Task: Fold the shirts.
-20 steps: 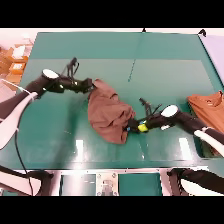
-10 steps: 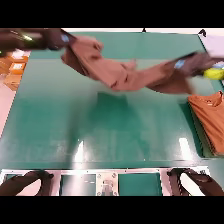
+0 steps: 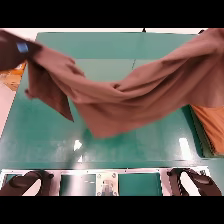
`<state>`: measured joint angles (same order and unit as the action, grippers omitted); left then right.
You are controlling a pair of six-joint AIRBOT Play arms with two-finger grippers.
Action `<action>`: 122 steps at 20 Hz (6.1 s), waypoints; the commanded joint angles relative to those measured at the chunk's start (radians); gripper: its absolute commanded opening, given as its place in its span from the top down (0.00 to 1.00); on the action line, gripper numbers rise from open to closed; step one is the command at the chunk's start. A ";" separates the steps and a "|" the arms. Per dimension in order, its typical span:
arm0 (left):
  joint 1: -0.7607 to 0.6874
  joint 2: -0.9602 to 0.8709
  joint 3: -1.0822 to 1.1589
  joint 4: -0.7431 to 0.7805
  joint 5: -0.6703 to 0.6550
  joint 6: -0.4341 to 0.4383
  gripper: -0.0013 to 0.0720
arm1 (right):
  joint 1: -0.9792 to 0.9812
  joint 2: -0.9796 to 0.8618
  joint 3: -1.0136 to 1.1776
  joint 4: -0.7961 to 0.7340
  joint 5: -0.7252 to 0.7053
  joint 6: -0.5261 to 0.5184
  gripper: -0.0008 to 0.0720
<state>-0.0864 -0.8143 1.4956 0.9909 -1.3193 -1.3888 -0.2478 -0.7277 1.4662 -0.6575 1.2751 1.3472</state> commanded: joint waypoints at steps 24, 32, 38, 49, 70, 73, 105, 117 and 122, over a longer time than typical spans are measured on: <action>0.290 -0.609 -0.338 -0.273 0.109 0.373 0.14 | 0.212 -0.276 -0.794 -0.147 -0.087 0.117 0.40; 0.298 -0.613 -0.339 -0.269 0.166 0.377 0.14 | 0.834 -0.482 -0.979 0.134 -0.687 0.296 0.40; 0.298 -0.613 -0.339 -0.264 0.158 0.380 0.14 | 0.883 -0.727 -0.742 0.156 -0.650 0.246 0.71; 0.293 -0.613 -0.340 -0.243 0.118 0.402 0.14 | 0.293 -0.294 -0.701 -0.744 0.035 0.530 0.97; -0.151 -0.724 -0.430 -0.183 0.041 0.446 0.95 | 0.053 -0.309 -0.690 -0.620 -0.043 0.342 0.98; -0.151 -0.654 -0.258 -0.140 0.009 0.412 0.95 | 0.053 -0.296 -0.585 -0.518 -0.008 0.311 0.98; 0.123 -0.578 -0.144 -0.121 0.580 0.209 0.95 | 0.104 -0.436 -0.485 0.003 -0.535 -0.093 0.97; 0.406 -0.873 0.154 -0.172 -0.056 0.264 0.21 | -0.140 -0.711 -0.309 -0.130 -0.143 -0.103 0.61; 0.554 -0.873 -0.057 -0.145 -0.122 0.281 0.21 | -0.264 -0.566 -0.507 -0.185 -0.050 -0.098 0.64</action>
<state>0.3904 -1.6852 1.5349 0.8299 -1.3643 -1.1229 -0.4427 -1.3617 1.0496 -0.8078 1.1435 1.2465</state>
